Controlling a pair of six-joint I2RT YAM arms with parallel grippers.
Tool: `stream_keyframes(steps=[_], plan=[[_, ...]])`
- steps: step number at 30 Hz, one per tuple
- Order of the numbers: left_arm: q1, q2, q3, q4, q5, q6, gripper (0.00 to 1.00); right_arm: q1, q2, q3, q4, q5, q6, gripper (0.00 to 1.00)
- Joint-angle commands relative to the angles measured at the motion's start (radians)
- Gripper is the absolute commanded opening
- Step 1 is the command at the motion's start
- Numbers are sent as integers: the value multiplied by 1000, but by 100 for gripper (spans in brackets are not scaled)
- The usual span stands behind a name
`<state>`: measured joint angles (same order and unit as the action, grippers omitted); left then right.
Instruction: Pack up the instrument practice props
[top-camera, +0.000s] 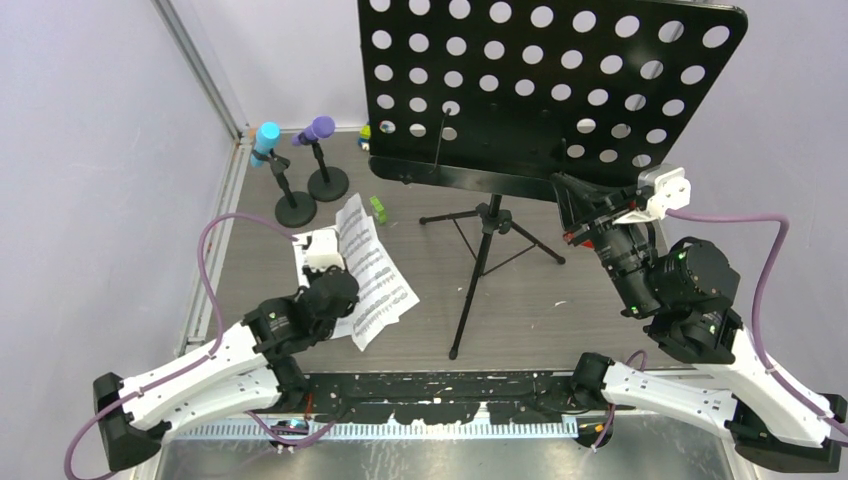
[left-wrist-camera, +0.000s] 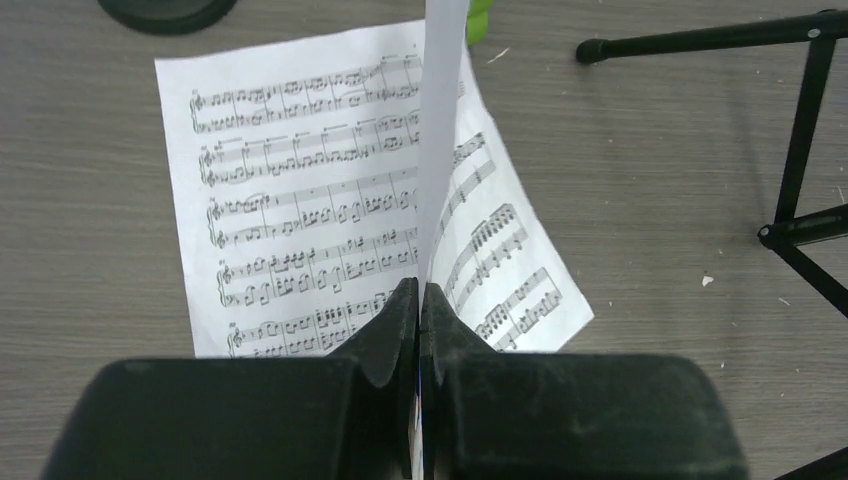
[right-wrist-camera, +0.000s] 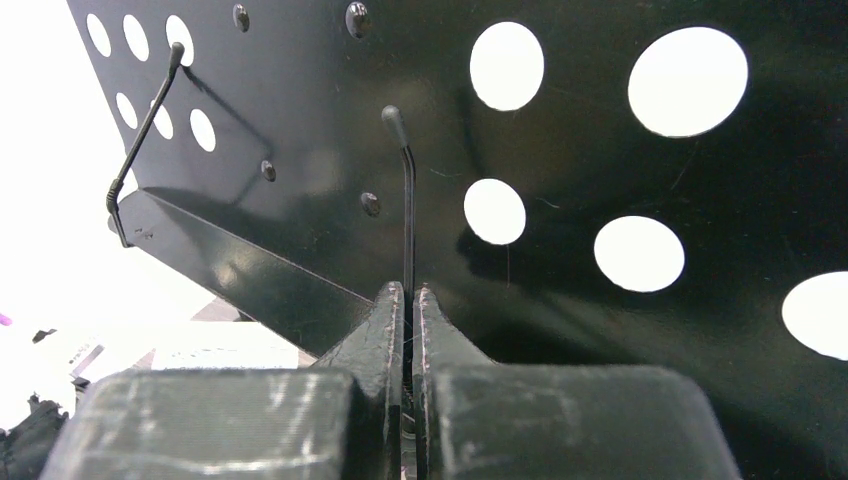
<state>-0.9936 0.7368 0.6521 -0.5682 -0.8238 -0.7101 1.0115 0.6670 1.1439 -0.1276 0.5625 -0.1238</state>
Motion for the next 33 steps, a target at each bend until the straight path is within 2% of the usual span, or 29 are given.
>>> stream_keyframes(steps=[1, 6, 11, 27, 29, 31, 33], plan=[[63, -44, -40, 62, 56, -80, 0, 4, -15, -13, -21, -10, 21, 0], [194, -31, -83, 71, 166, -84, 0, 5, -12, -20, -19, -13, 25, 0], [309, 64, -80, 106, 244, -71, 0, 4, -14, -27, -21, -12, 31, 0], [532, 254, -18, 158, 318, -3, 0, 5, -20, -41, -26, -14, 42, 0], [545, 276, -10, 168, 320, 3, 10, 5, -18, -39, -25, -17, 42, 0], [555, 283, -3, 169, 318, 7, 25, 5, -14, -37, -25, -18, 41, 1], [560, 278, 1, 167, 317, 13, 34, 5, -11, -32, -27, -21, 40, 1]])
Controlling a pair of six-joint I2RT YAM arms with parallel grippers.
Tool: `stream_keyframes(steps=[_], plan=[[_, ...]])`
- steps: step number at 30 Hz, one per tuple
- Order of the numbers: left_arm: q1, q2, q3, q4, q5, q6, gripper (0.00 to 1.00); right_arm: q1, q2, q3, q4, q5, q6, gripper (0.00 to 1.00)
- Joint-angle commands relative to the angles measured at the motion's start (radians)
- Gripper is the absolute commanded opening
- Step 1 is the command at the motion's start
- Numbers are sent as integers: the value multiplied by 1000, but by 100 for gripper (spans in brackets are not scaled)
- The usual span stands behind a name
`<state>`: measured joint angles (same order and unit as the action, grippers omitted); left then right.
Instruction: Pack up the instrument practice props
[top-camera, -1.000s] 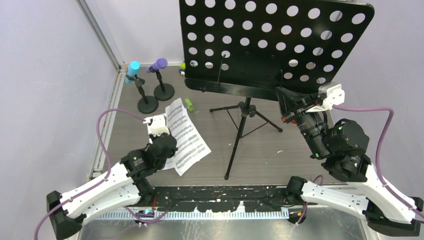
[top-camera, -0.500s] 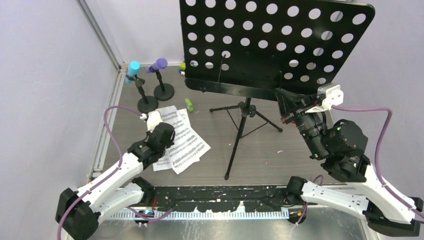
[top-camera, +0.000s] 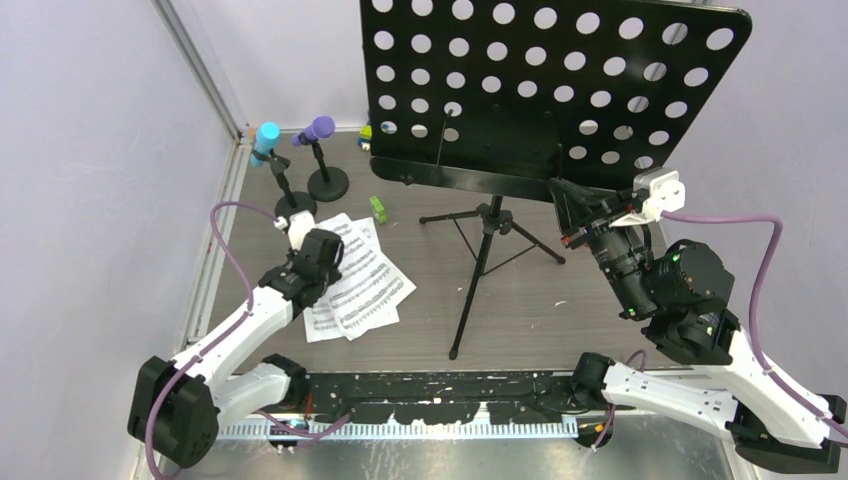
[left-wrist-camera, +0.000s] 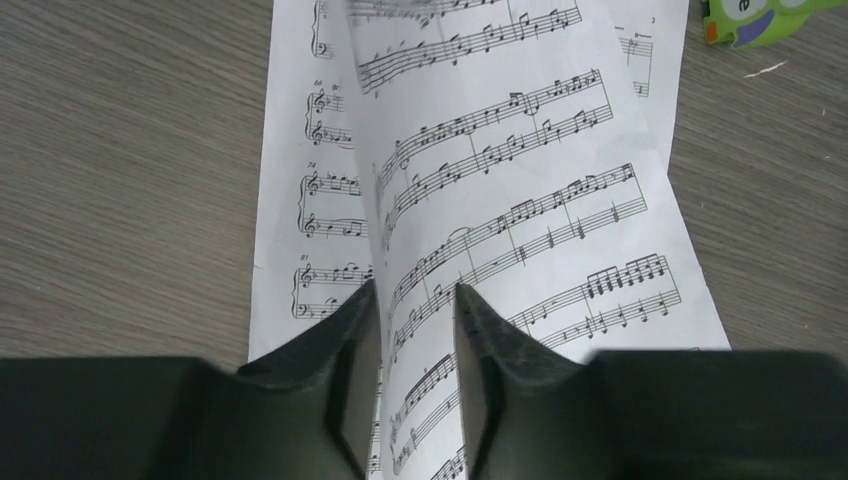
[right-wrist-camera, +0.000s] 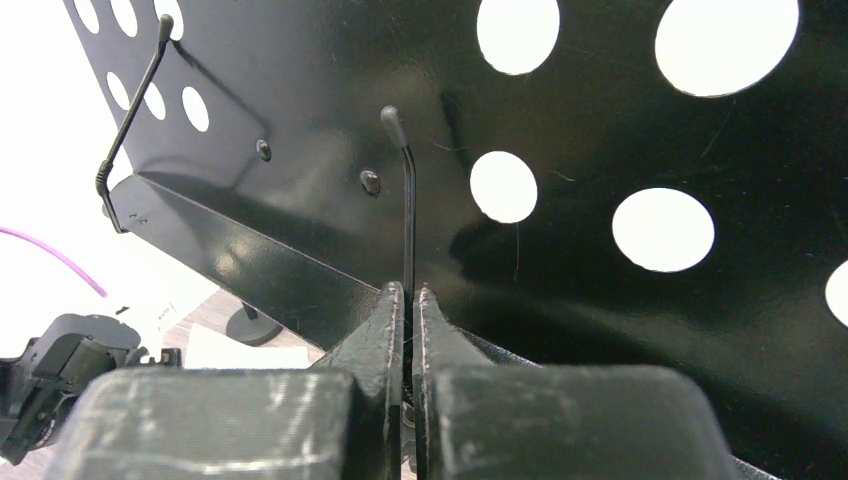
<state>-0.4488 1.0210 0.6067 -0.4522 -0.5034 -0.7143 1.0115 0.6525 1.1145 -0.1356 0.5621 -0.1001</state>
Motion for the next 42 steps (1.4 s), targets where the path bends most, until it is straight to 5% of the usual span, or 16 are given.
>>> stream_keyframes(steps=[1, 5, 22, 29, 42], plan=[[17, -15, 47, 51, -5, 20, 39, 4, 5, -1, -21, -21, 14, 1], [21, -71, 44, 37, -16, 35, 57, 5, 8, 2, -21, -21, 9, 1], [21, -467, 210, -131, -33, 200, 74, 5, 21, 42, -5, -11, -8, 5], [21, -517, 255, -168, 22, 211, 73, 5, 19, 75, 35, 5, 16, 18], [21, -534, 220, -124, 148, 249, 73, 5, -23, 186, -77, -53, -10, 59]])
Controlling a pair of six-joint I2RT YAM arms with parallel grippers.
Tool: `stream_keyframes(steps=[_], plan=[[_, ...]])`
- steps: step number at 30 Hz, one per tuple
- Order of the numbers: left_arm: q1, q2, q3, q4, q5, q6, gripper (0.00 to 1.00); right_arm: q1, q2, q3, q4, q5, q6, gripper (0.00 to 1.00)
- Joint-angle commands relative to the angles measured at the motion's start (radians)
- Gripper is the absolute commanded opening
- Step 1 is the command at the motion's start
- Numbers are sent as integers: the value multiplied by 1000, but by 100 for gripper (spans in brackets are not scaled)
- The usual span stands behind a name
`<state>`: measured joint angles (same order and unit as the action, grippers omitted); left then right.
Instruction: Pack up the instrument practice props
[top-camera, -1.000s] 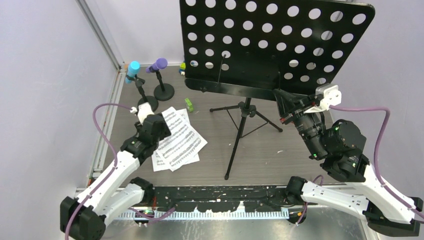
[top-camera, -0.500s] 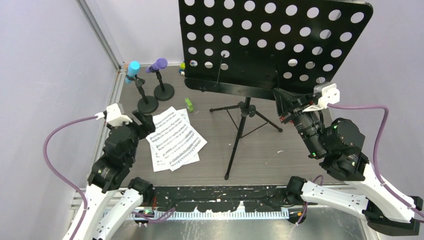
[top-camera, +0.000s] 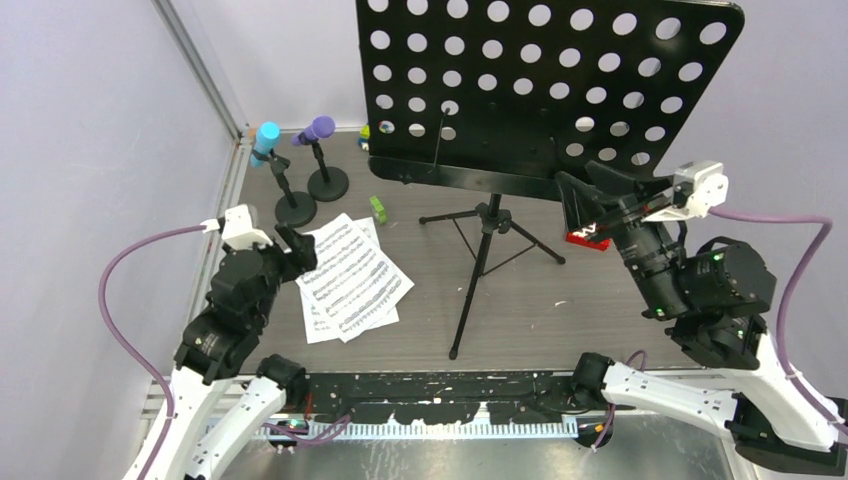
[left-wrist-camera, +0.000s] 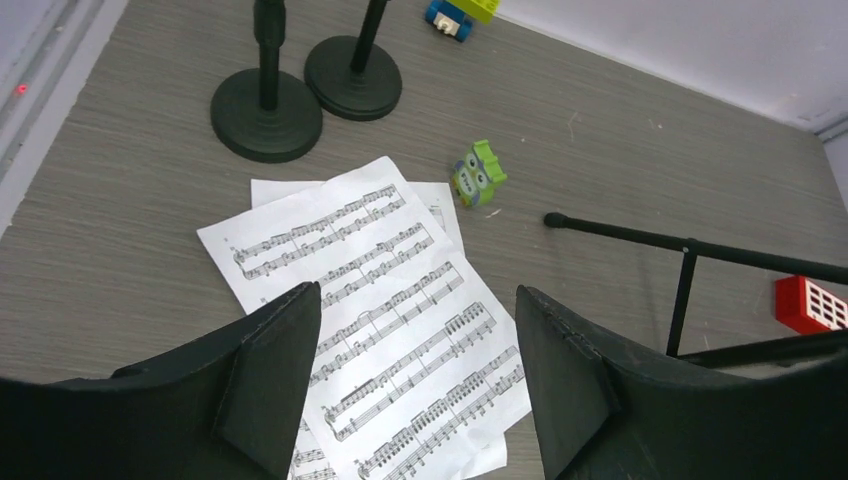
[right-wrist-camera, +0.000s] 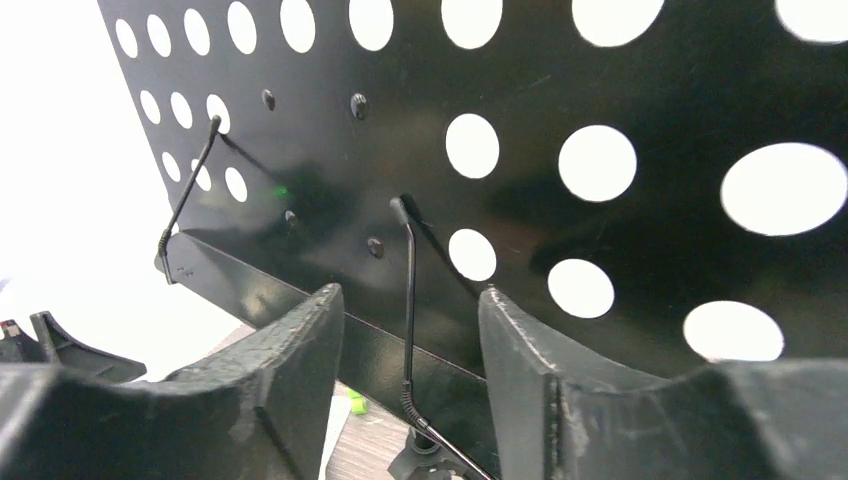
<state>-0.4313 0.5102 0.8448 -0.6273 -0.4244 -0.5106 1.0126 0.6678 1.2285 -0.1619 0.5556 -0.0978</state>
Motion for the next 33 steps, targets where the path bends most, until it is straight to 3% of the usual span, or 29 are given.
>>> stream_keyframes(steps=[1, 5, 12, 20, 26, 33], plan=[[3, -30, -31, 75, 101, 57, 74, 4, -52, 82, -86, -75, -17, 62], [3, -74, -113, 212, 272, 99, 76, 4, -153, 67, -187, -184, -32, 67], [3, -111, -241, 489, 394, 53, 81, 3, -339, -48, -268, -103, 75, 68], [0, 92, -312, 772, 537, -5, 74, 4, -530, -235, -371, 47, 313, 69], [-91, 227, -338, 962, 493, 16, 75, 4, -658, -392, -467, 189, 581, 71], [-326, 405, -331, 1244, 371, 163, 80, 3, -597, -490, -620, 192, 909, 72]])
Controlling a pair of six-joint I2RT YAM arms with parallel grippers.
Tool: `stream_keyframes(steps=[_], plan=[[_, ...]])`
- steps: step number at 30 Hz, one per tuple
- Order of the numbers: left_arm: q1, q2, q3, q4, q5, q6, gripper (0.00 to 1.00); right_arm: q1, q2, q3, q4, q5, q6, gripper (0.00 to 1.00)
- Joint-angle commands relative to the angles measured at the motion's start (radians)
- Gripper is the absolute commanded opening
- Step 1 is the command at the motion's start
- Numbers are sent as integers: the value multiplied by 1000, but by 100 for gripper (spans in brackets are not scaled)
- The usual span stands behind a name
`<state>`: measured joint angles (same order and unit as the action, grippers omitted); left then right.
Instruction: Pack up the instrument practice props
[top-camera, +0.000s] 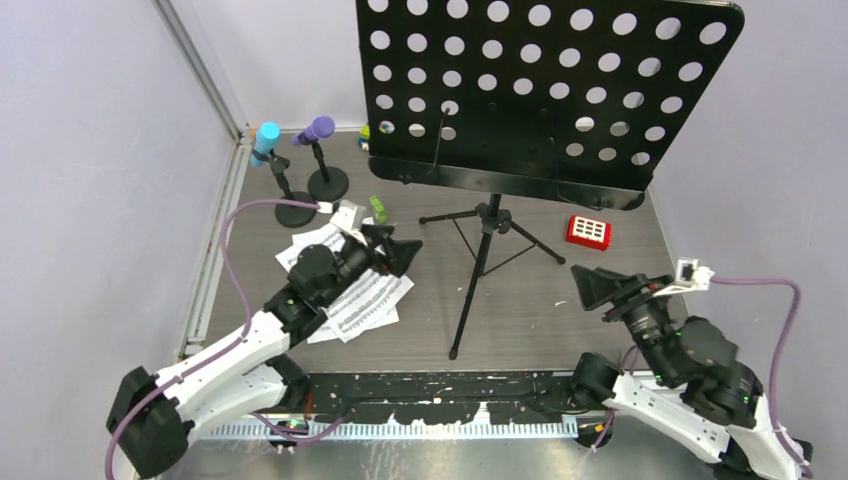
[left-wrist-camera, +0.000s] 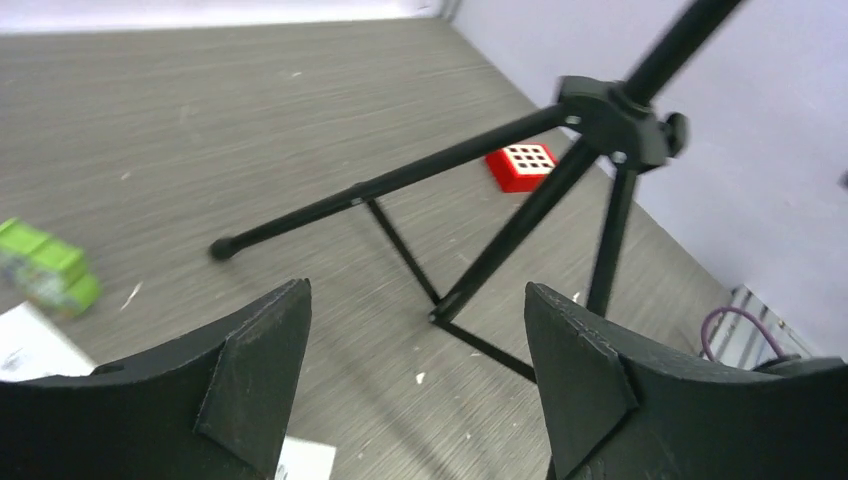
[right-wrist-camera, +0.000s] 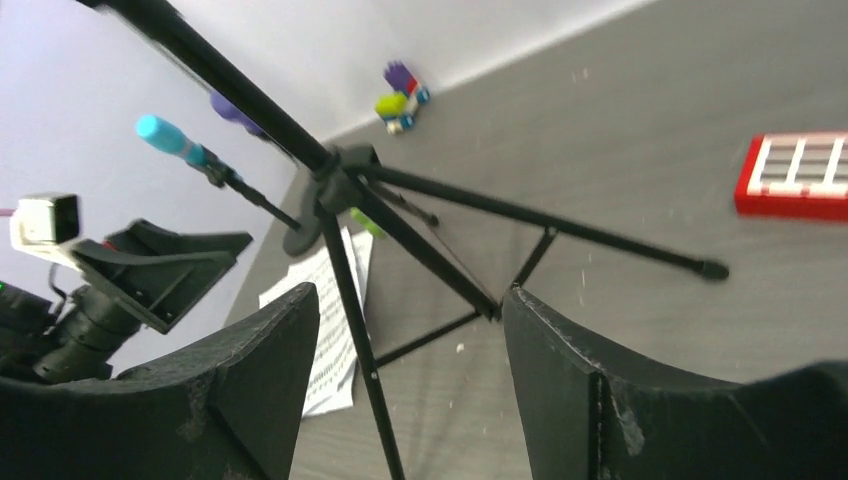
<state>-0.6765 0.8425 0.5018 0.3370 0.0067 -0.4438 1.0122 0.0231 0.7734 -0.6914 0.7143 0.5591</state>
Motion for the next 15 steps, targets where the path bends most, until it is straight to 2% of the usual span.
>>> stream_keyframes(steps=[1, 4, 8, 12, 15], plan=[[-93, 103, 15, 322, -60, 104, 80, 3, 60, -45, -120, 34, 300, 73], [-110, 178, 26, 433, -58, 111, 81, 5, 87, -73, -192, 31, 441, 76], [-133, 277, 50, 592, 1, 176, 81, 4, 95, -124, -224, -35, 594, 86], [-155, 381, 64, 769, 68, 258, 80, 4, 100, -212, -187, -149, 718, 99], [-156, 445, 90, 853, 84, 261, 80, 4, 111, -277, -123, -238, 744, 100]])
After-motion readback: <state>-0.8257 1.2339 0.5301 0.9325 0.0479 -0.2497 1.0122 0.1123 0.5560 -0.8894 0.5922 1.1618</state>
